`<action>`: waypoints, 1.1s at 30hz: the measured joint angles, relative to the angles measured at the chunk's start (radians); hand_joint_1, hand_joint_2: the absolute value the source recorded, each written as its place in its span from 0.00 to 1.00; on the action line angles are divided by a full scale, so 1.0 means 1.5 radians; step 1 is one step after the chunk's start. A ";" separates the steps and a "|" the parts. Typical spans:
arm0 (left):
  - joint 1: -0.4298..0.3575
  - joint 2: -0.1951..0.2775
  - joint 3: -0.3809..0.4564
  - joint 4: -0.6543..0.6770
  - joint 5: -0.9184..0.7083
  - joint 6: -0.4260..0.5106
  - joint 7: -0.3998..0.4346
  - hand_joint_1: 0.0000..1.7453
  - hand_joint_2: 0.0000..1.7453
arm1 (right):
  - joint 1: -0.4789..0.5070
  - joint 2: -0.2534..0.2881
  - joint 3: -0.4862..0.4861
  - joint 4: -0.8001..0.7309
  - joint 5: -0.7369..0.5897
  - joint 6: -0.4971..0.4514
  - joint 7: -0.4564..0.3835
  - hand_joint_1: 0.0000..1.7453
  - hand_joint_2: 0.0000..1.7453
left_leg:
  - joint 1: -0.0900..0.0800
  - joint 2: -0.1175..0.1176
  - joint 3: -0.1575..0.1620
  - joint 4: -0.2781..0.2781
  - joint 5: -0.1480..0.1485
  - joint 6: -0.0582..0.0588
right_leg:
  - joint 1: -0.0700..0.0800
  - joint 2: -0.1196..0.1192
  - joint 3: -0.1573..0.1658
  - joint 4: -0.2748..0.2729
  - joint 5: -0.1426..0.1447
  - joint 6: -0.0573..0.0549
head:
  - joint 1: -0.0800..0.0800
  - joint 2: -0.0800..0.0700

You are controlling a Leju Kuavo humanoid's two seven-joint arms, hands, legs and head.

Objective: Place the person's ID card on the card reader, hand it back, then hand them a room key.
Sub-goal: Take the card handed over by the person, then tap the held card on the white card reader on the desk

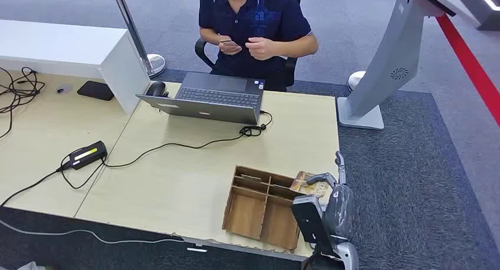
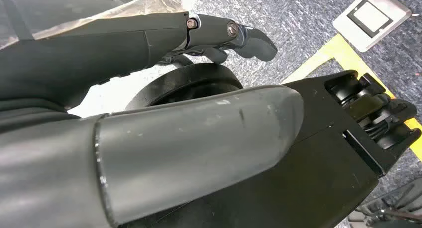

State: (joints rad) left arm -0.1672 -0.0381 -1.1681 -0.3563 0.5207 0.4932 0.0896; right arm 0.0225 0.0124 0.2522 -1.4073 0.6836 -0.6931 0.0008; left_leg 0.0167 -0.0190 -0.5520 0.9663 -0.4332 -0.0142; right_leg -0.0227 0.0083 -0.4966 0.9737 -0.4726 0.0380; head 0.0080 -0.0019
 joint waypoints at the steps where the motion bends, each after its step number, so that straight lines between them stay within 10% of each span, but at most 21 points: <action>1: 0.000 0.000 0.000 0.000 0.000 0.000 0.000 0.00 0.00 | 0.000 0.000 0.000 0.000 0.000 0.000 0.000 1.00 1.00 | 0.000 0.000 0.000 0.000 0.000 0.000 | 0.000 0.000 0.000 0.000 0.000 0.000 | 0.000 0.000; 33: 0.000 0.000 0.000 0.000 0.000 0.000 0.000 0.00 0.00 | 0.021 0.002 -0.098 0.047 0.100 0.000 0.009 1.00 1.00 | 0.000 0.000 0.000 0.000 0.000 0.000 | 0.000 0.000 0.000 0.000 0.000 0.000 | 0.000 0.000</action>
State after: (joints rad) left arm -0.1672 -0.0378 -1.1681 -0.3563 0.5207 0.4932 0.0896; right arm 0.0539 0.0153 0.1056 -1.3372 0.8335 -0.6931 0.0137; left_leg 0.0166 -0.0190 -0.5520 0.9663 -0.4332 -0.0141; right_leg -0.0228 0.0083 -0.4968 0.9736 -0.4726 0.0380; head 0.0081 -0.0019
